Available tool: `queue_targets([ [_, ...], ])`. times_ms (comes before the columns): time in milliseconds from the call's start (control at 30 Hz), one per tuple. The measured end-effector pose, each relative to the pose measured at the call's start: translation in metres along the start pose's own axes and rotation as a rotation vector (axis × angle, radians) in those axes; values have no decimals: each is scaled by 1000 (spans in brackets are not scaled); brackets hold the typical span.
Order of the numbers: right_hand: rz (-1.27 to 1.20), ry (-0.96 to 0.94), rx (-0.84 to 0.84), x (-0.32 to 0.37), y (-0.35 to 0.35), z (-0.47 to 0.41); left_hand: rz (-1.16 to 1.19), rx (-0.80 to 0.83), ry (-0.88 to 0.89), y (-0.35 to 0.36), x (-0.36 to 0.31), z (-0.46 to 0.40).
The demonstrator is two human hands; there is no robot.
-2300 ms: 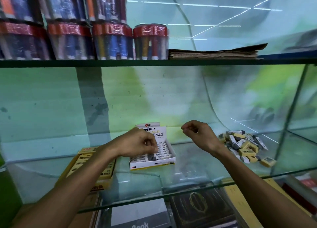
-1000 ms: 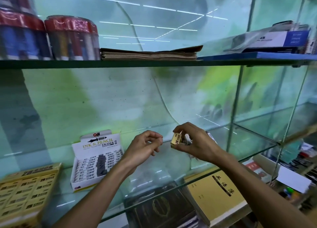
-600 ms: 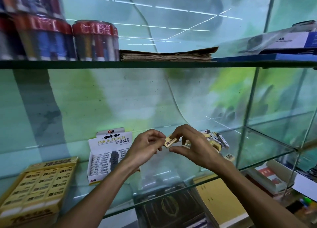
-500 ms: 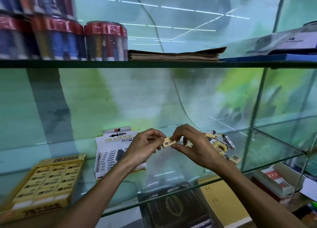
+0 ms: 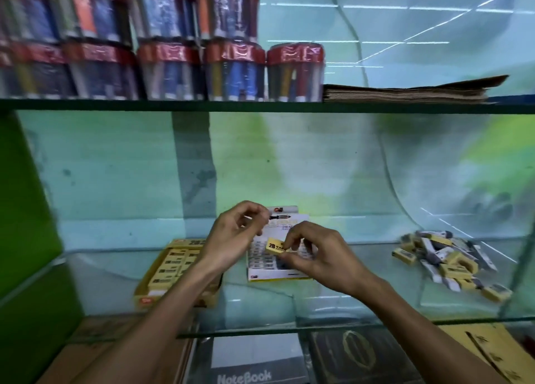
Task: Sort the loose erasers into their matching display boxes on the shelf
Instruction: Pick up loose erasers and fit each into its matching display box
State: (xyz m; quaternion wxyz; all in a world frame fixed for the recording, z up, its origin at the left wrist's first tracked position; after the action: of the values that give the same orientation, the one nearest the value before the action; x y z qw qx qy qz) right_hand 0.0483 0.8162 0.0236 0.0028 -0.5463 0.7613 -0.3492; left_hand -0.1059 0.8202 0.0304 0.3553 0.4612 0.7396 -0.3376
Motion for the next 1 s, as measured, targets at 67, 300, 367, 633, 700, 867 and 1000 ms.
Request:
queue_targets([
  [67, -36, -1, 56, 13, 26, -6, 36, -76, 6, -29, -4, -1],
  [300, -101, -37, 230, 58, 107, -23, 44, -227, -3, -106, -3, 5],
  [367, -121, -50, 288, 70, 127, -29, 42, -258, -7, -121, -1, 6],
  [633, -102, -108, 470, 98, 181, -39, 8, -309, -30, -157, 7, 12],
  [700, -102, -131, 505, 101, 187, -39, 10, -315, -37, -162, 9, 12],
  [867, -78, -192, 547, 104, 195, -40, 13, -312, -52, -164, 13, 10],
  [1000, -64, -232, 582, 101, 196, -41, 13, -305, -57, -159, 15, 8],
])
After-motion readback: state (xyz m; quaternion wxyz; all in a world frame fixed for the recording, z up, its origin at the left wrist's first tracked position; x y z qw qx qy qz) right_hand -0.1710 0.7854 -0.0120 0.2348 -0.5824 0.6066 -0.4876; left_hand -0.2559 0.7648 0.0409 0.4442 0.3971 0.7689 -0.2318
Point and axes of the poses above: each hand's wrist, its own z-axis away from the middle knuckle, its own y-axis out of the palm, x = y × z, the point moved 10 cm from there along -z, towards the middle knuckle, and after that the axes turned 10 degrees about -x, right-handed, at the moved point
